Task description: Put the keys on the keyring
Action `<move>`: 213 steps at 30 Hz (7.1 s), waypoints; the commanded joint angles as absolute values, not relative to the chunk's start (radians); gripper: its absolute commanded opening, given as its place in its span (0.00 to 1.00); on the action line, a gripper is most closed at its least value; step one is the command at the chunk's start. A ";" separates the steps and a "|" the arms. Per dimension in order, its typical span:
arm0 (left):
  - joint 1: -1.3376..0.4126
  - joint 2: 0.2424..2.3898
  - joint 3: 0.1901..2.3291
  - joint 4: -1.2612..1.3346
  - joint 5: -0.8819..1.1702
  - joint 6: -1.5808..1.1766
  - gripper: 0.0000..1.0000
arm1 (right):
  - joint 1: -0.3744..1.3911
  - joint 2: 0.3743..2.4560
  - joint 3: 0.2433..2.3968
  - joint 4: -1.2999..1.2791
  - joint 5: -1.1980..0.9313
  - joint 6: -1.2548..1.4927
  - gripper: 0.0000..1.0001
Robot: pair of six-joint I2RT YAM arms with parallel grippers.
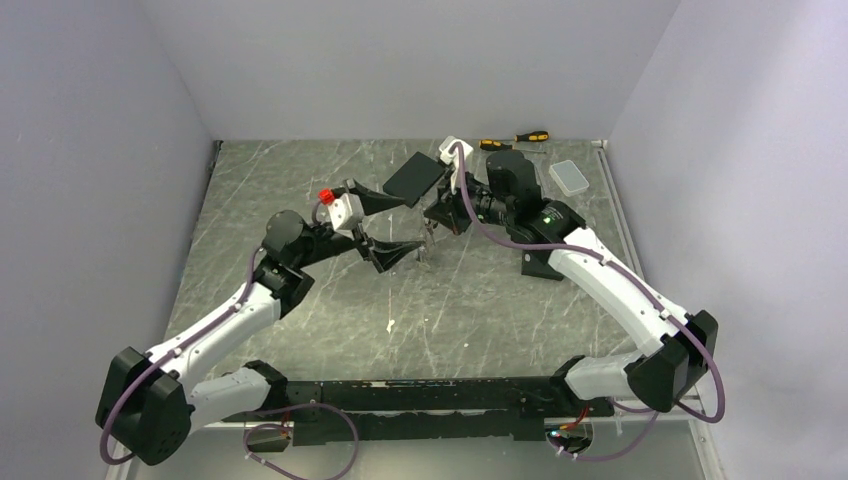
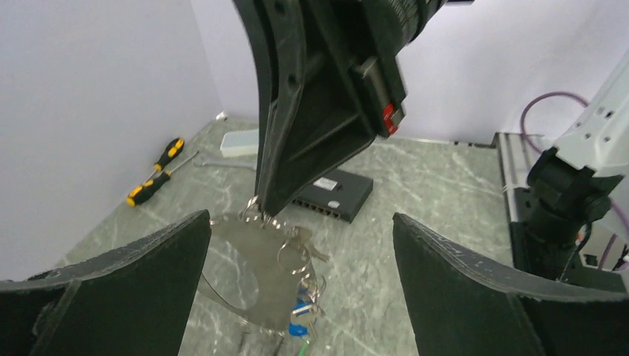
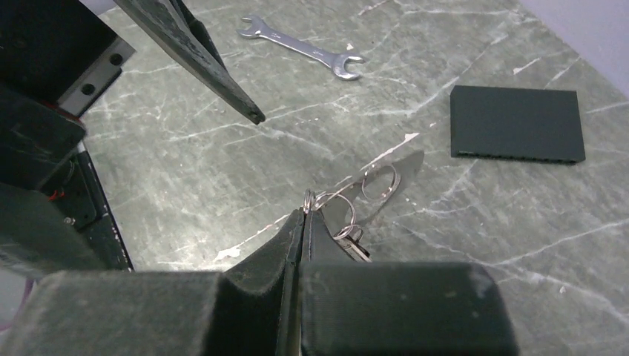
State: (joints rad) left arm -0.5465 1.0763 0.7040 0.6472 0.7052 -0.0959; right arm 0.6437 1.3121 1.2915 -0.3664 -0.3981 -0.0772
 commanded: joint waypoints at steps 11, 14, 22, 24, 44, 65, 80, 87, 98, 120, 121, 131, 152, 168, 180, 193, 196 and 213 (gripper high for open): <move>-0.565 1.270 0.726 0.767 0.554 0.015 0.88 | 0.644 1.328 1.424 -0.376 -0.282 0.079 0.00; -0.576 1.291 0.740 0.779 0.525 0.010 0.81 | 0.645 1.323 1.422 -0.372 -0.258 0.095 0.00; -0.606 1.308 0.762 0.798 0.492 -0.050 0.84 | 0.646 1.323 1.425 -0.367 -0.185 0.119 0.00; -0.614 1.311 0.771 0.801 0.465 -0.066 0.85 | 0.646 1.328 1.433 -0.370 -0.164 0.134 0.00; -0.676 1.437 0.883 0.801 0.277 -0.055 0.23 | 0.661 1.303 1.433 -0.371 -0.143 0.167 0.00; -0.677 1.374 0.849 0.662 0.352 0.490 0.21 | 0.543 1.403 1.680 -0.701 -0.359 0.271 0.00; -0.677 1.362 0.874 0.605 0.341 0.609 0.20 | 0.521 1.455 1.587 -0.780 -0.608 0.274 0.00; -0.678 1.346 0.871 0.581 0.284 0.670 0.08 | 0.517 1.472 1.595 -0.863 -0.573 0.243 0.00; -0.677 1.229 0.855 0.411 0.375 0.681 0.72 | 0.509 1.387 1.514 -0.700 -0.468 0.271 0.00; -0.677 0.964 0.866 -0.212 0.406 0.725 0.91 | 0.509 1.496 1.504 -0.419 -0.441 0.352 0.00; -0.676 0.952 0.850 -0.193 0.339 0.729 0.91 | 0.509 1.509 1.524 -0.392 -0.461 0.355 0.00; -0.661 0.887 0.791 -0.162 0.132 0.740 0.89 | 0.625 1.682 1.708 -0.256 -0.459 0.304 0.00; -0.601 0.966 0.740 -0.098 0.203 0.721 0.87 | 0.572 1.830 1.303 -0.639 -0.237 0.233 0.00; -0.572 0.960 0.638 0.015 0.150 0.678 0.92 | 0.581 1.715 1.376 -0.563 -0.201 0.169 0.72; -0.568 1.088 0.762 0.142 -0.141 0.399 1.00 | 0.580 1.396 1.275 -0.189 0.160 0.126 0.91; -0.437 1.132 0.787 0.230 -0.547 0.169 0.99 | 0.579 1.103 0.926 0.041 0.453 0.203 1.00; -0.420 1.127 0.757 0.247 -0.533 0.131 0.99 | 0.580 1.057 0.851 0.056 0.429 0.209 1.00; -0.417 1.141 0.768 0.206 -0.428 0.049 1.00 | 0.579 1.024 0.800 0.110 0.364 0.307 1.00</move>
State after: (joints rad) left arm -0.4183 1.1564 0.7544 0.1867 -0.4557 0.0830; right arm 0.5793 1.0698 0.8143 0.0196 0.3557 0.2546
